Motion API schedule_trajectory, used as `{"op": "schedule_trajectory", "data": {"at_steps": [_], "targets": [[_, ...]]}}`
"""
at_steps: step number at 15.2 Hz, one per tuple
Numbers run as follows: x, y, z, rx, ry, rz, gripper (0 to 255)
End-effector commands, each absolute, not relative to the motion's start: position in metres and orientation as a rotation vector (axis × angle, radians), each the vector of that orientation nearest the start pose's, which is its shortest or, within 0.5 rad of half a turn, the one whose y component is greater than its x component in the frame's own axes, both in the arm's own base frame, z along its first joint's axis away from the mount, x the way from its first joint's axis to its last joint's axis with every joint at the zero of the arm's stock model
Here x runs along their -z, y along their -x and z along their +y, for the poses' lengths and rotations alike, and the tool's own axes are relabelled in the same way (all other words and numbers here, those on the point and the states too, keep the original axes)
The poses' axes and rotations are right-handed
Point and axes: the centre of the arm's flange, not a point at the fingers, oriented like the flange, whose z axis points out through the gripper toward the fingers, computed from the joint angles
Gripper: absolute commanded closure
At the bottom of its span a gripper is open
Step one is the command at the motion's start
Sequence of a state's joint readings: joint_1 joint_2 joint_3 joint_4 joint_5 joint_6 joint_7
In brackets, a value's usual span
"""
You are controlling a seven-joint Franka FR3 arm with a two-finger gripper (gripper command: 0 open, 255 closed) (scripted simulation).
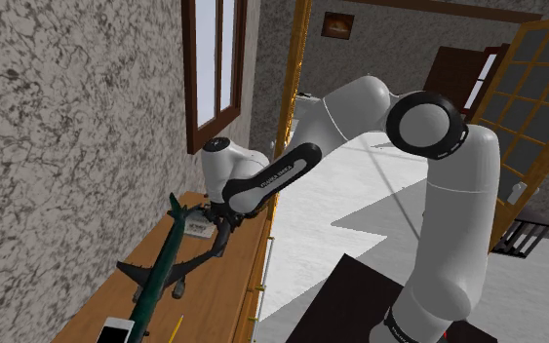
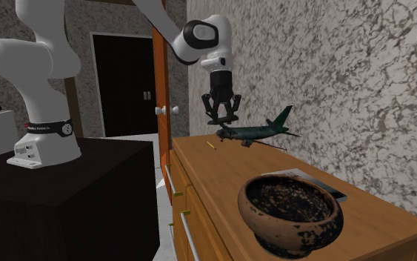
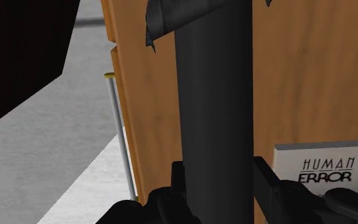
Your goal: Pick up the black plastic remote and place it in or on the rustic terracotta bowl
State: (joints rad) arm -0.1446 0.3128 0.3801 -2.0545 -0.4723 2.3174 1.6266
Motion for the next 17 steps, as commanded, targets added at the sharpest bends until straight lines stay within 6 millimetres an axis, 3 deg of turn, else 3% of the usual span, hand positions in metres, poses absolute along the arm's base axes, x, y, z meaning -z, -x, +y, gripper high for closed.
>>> {"op": "schedule_trajectory", "data": {"at_steps": [1,17], "targets": [[-0.292,-0.588,0.1,0.29,2.807,1.683,255],[-0.285,-0.684,-0.088,0.29,2.807,1.683,255]]}}
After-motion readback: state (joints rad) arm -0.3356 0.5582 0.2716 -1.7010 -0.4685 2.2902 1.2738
